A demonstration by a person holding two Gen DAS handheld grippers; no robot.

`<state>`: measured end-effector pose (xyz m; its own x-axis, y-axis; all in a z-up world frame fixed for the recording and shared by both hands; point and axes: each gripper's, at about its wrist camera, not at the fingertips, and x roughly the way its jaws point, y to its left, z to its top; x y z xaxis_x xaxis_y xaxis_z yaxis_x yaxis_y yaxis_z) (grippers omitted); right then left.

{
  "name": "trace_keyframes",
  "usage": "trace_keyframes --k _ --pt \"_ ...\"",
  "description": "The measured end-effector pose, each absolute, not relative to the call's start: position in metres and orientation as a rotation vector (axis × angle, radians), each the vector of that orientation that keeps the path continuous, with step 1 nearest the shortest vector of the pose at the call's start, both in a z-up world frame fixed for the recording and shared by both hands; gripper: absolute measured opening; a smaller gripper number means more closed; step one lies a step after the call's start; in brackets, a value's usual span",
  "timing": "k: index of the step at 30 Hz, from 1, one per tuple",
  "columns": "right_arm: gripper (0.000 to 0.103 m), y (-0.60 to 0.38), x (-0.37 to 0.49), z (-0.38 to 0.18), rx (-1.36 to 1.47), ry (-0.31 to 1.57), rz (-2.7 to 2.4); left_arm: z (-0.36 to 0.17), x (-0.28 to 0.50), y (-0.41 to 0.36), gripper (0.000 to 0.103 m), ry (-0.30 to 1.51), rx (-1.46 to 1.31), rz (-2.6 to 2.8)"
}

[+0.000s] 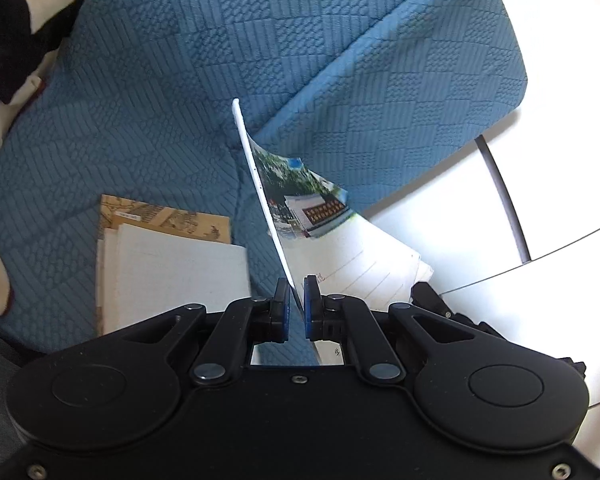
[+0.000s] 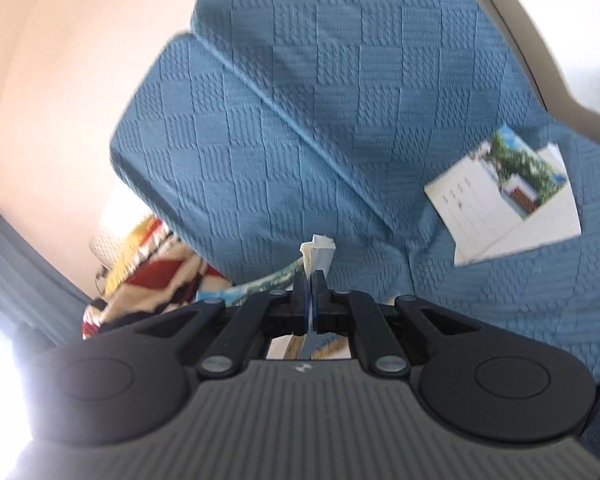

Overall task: Organize objects
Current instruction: 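Carry the postcard with the left gripper toward the book stack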

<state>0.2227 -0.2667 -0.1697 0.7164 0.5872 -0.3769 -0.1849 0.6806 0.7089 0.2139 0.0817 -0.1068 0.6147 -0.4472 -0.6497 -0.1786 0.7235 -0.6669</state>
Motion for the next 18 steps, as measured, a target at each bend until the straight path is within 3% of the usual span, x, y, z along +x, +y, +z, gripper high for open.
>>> trace_keyframes --k 18 --pt "0.005 -0.219 0.198 -0.239 0.491 0.830 0.413 -0.194 0.210 0.097 0.005 1.008 -0.703 -0.032"
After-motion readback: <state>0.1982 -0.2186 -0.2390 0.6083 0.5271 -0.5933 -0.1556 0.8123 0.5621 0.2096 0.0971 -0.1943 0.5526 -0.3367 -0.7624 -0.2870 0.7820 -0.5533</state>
